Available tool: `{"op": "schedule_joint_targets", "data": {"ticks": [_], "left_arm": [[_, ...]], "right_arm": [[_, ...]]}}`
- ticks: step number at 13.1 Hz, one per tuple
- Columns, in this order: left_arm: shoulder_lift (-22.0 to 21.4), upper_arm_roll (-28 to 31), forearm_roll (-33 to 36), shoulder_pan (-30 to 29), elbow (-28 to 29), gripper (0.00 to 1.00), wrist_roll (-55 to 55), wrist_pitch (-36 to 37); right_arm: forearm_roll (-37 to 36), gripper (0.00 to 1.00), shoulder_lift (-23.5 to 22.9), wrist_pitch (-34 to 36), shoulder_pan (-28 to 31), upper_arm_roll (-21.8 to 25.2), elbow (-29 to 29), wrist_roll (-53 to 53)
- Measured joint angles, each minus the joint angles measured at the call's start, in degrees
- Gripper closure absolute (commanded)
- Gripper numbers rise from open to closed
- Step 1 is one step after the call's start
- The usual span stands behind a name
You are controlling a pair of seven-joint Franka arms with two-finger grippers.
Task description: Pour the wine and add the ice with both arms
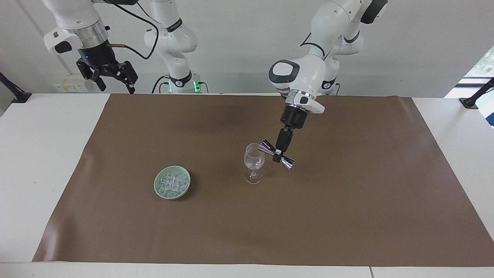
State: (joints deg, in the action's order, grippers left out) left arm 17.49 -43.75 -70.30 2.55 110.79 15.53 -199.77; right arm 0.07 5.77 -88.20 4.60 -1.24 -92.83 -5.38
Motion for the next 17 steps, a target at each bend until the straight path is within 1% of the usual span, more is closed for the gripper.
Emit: {"op": "schedule_joint_targets", "data": {"ticks": [4, 7, 11, 14, 17], "left_arm": [[0.26, 0.00, 0.00, 0.00, 0.00, 1.00, -0.01, 0.00], [0.44, 0.00, 0.00, 0.00, -0.02, 1.00, -0.01, 0.00], [0.45, -0.01, -0.08, -0.16, -0.16, 1.00, -0.13, -0.01], [0.45, -0.04, -0.26, -0.88, -0.17, 1.00, -0.14, 0.35], [0.08, -0.07, -0.26, -2.12, -0.17, 1.00, -0.25, 4.36]], "right_arm": [[0.01, 0.00, -0.08, -6.02, -0.03, -0.20, -5.54, 0.00], [0.01, 0.00, -0.72, -9.71, -0.03, -0.21, -8.29, 0.00], [0.01, 0.00, -3.01, -13.90, -0.13, -0.26, -9.46, -0.03], [0.03, 0.00, -5.28, -16.93, -1.70, -0.40, -9.55, -0.73], [0.03, 0.00, -7.28, -18.43, -3.30, -0.47, -9.68, -2.77]]}}
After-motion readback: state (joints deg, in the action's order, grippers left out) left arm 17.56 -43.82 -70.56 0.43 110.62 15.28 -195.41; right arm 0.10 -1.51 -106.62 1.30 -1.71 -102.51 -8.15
